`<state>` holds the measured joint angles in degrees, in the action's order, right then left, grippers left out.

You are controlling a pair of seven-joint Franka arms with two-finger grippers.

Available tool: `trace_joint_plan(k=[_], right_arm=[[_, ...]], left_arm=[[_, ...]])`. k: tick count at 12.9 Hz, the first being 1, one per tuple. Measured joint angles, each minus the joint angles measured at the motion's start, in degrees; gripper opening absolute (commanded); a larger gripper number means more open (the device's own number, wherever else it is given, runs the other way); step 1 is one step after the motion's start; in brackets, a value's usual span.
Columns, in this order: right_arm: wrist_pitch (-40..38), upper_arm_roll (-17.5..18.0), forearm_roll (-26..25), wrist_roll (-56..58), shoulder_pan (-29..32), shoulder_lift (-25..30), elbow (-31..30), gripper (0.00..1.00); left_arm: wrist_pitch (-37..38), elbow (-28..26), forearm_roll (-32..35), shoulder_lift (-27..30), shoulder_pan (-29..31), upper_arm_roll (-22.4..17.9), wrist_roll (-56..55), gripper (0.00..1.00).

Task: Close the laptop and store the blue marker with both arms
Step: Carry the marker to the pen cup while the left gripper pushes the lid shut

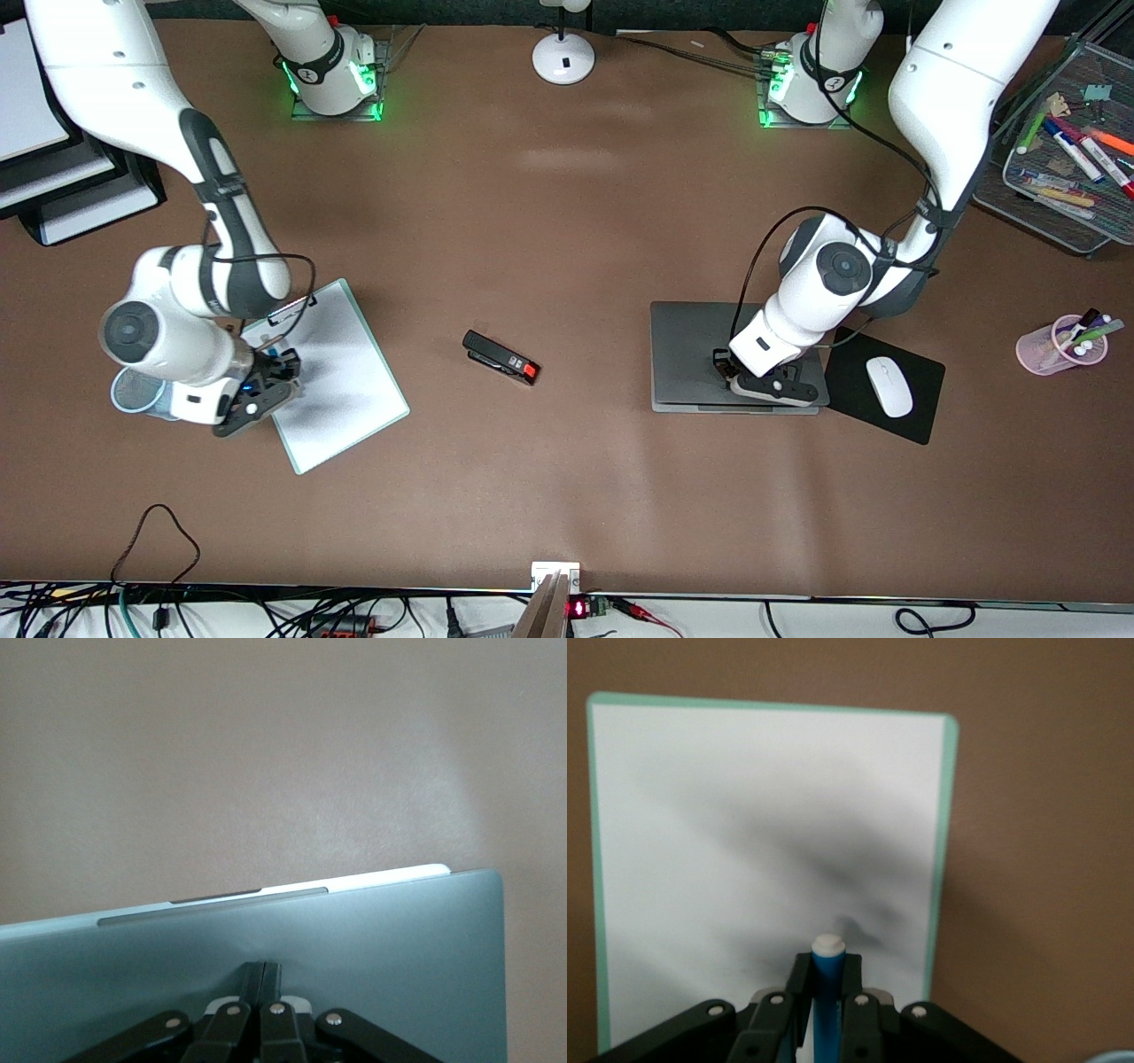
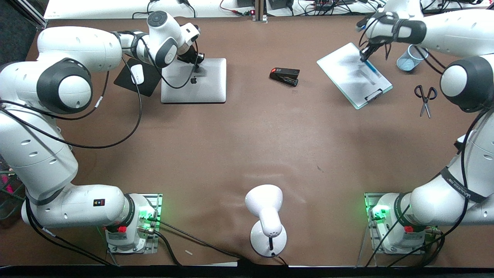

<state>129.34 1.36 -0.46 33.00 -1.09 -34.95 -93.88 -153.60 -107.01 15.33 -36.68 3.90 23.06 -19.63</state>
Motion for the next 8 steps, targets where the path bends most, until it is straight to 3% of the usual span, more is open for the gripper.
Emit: trace_joint_plan(k=[4, 8], right_arm=[[-7.56, -0.05, 4.83, 9.8, 2.62, 6.82, 2.66, 0.0], [-13.36, -0.22, 20.24, 31.38, 9.49, 8.87, 6.04, 0.0]], left_arm=[[-3.3, 0.35, 1.6, -3.81, -0.01, -0.12, 0.0, 0.0], [-3.56, 0.82, 2.78, -3.98, 0.01, -0.74, 0.0, 0.0]])
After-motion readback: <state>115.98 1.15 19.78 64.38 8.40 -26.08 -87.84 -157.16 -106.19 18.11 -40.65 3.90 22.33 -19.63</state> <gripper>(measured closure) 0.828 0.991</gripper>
